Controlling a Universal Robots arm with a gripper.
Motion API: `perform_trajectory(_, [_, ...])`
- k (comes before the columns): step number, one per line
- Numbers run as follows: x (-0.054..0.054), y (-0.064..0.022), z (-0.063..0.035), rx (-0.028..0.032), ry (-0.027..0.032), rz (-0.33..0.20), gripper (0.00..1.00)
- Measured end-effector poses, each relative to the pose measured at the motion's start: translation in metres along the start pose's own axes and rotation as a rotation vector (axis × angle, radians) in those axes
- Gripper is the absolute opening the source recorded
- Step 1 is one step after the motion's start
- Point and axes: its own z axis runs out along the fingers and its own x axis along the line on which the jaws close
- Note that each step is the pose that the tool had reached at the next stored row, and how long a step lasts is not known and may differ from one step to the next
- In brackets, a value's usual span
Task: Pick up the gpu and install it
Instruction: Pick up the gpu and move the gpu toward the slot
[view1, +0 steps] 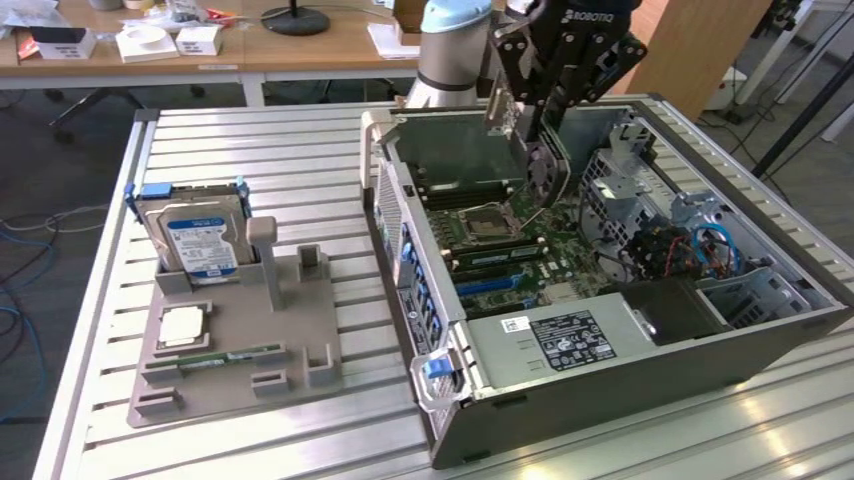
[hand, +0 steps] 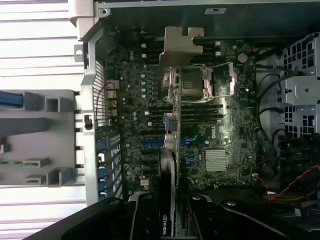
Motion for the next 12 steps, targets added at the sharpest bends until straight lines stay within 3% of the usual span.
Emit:
perform_trajectory(5, [-0.018,0.0013,-0.0001,0.0,0.0001,0.0,0.26])
perform_trajectory(12, [-0.035,0.0025,-0.0002,0.0001,0.0,0.0,0.26])
